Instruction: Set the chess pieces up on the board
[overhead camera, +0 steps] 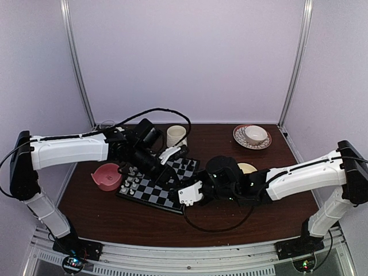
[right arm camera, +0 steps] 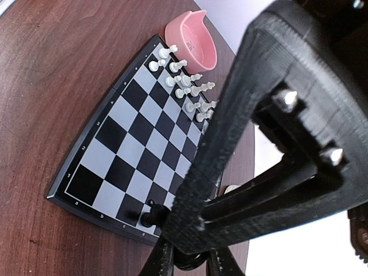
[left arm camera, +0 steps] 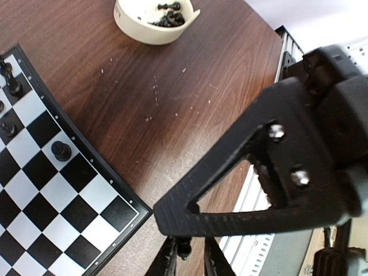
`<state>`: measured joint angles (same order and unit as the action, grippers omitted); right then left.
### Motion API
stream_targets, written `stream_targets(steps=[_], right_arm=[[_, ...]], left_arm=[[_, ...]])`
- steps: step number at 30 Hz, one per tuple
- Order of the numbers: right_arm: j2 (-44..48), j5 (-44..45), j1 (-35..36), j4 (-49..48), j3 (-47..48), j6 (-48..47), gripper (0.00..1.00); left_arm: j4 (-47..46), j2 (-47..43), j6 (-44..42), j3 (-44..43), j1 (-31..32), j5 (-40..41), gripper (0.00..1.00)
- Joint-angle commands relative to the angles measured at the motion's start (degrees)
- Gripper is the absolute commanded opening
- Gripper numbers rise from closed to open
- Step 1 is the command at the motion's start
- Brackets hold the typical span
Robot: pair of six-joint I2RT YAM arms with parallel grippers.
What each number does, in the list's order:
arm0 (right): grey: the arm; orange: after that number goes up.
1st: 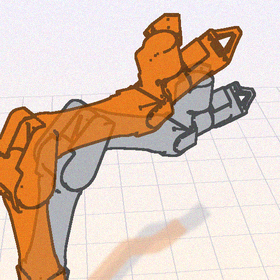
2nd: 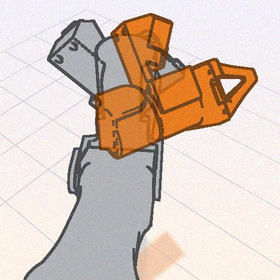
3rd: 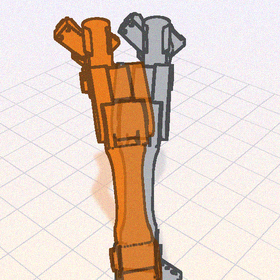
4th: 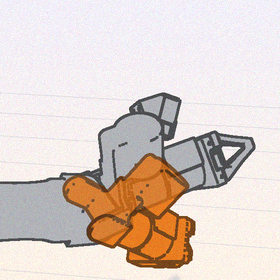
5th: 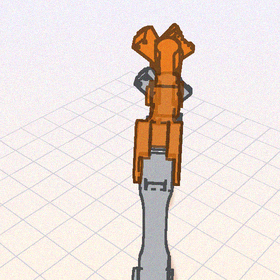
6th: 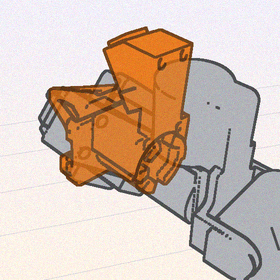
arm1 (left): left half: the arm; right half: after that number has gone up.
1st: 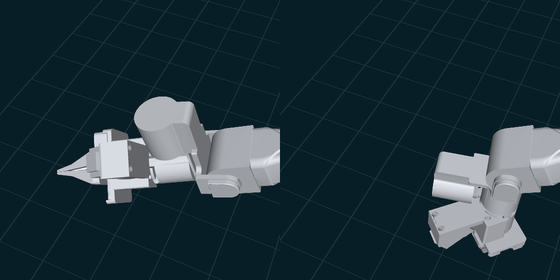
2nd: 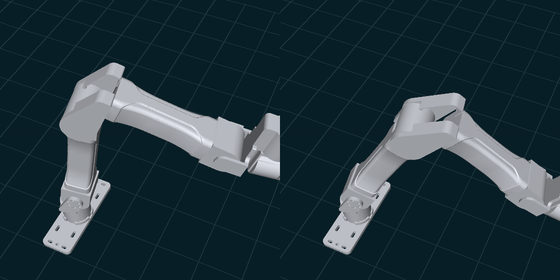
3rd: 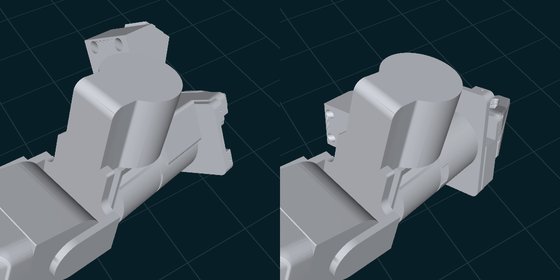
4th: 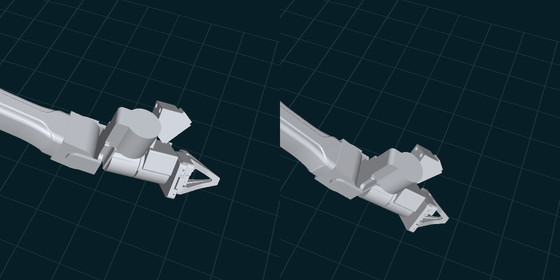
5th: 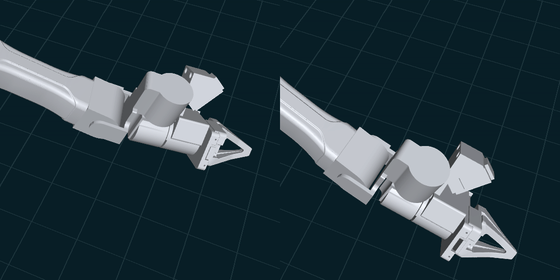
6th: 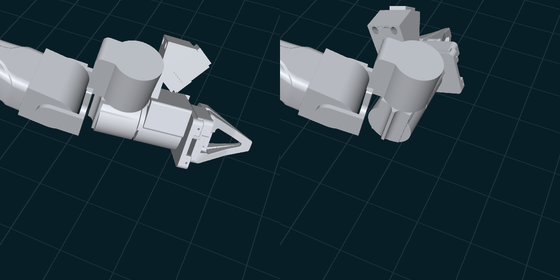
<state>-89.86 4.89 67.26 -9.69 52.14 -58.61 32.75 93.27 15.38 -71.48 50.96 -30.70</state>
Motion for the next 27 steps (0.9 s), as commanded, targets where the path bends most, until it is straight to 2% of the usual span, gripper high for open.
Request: stream_targets(steps=[1,4,8,14,20,24,27], right_arm=[[0.0,1.3,-0.3,-1.6,0.9,3.9,0.0],[0.2,1.2,-0.6,-2.0,0.9,5.3,0.0],[1.2,0.5,-1.1,-2.7,0.3,7.0,0.0],[3.5,-2.4,-2.8,-4.7,-1.5,10.6,0.0],[4.3,-4.4,-3.6,-5.6,-2.0,13.0,0.0],[4.4,-4.7,-3.8,-5.9,-2.0,14.0,0.0],[4.4,-4.7,-3.8,-5.9,-1.9,14.2,0.0]], left_arm=[[-4.8,-2.5,1.0,0.9,-0.4,0.2,0.18],[-5.2,-2.5,1.1,1.1,-0.4,-0.1,0.2],[-5.8,-3.1,1.3,1.7,-0.6,0.8,0.28],[-13.2,-6.1,4.2,6.6,-1.6,1.2,0.29],[-18.3,-8.5,5.5,9.8,-1.8,1.1,0.36],[-20.0,-9.2,6.2,10.5,-1.8,1.2,0.36],[-20.5,-8.6,6.5,10.3,-1.8,0.7,0.31]])
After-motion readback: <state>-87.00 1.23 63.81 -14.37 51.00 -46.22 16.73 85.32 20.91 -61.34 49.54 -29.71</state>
